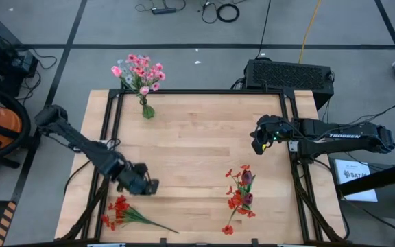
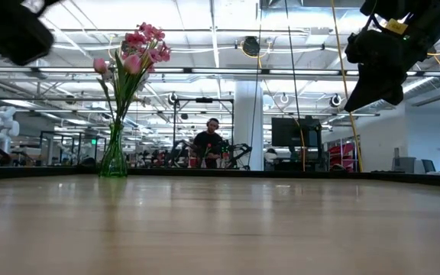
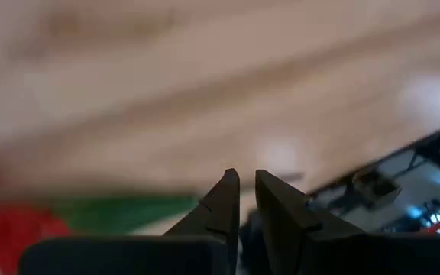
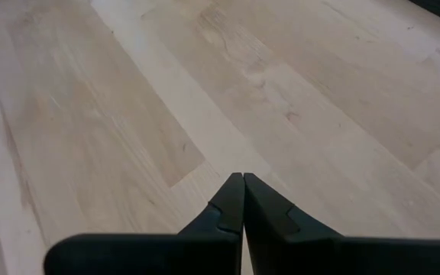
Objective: Sort flowers into vase by color
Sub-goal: Put the orange flowers into the transparent vase
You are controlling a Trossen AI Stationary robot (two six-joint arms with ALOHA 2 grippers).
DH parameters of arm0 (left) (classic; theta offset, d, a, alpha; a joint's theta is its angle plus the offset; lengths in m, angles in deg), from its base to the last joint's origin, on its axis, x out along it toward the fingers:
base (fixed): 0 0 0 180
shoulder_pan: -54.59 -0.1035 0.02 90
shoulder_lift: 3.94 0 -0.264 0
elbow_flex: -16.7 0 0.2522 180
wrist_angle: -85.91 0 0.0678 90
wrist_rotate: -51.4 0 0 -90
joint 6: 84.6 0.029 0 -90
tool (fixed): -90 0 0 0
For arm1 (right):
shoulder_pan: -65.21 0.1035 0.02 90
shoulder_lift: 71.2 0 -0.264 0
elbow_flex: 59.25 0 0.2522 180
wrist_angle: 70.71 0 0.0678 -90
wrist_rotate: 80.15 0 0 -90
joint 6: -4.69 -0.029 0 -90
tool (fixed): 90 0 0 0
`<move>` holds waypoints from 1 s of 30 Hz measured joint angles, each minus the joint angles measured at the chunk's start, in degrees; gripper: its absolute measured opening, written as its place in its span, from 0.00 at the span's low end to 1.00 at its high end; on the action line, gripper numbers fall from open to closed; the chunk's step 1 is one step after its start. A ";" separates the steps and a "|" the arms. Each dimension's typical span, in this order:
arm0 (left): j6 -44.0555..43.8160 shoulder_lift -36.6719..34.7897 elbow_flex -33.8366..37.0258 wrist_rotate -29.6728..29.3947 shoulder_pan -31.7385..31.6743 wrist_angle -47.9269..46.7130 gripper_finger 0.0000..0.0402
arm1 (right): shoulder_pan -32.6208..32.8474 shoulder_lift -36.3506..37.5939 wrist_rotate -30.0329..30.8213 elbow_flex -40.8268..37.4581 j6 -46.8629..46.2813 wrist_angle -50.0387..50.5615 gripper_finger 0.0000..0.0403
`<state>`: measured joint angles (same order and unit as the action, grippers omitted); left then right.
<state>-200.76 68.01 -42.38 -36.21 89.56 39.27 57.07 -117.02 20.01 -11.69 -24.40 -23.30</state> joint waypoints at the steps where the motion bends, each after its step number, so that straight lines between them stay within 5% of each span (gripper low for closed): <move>1: -1.90 0.93 0.00 0.82 1.37 1.11 0.12 | 0.00 0.00 0.00 0.00 0.02 0.01 0.00; 9: -7.66 6.28 0.04 6.82 7.16 2.72 0.12 | 0.00 0.00 0.00 0.00 0.49 0.05 0.00; 19: -4.07 8.00 0.04 5.32 8.19 4.30 0.12 | 0.00 0.00 0.04 0.00 1.92 0.06 0.00; 30: 31.92 7.99 0.04 5.80 8.19 5.08 0.12 | 0.00 -0.02 0.11 0.00 3.21 0.07 0.00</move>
<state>-168.84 76.00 -42.33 -30.41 97.75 44.35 57.07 -117.04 20.11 -11.69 -21.20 -23.23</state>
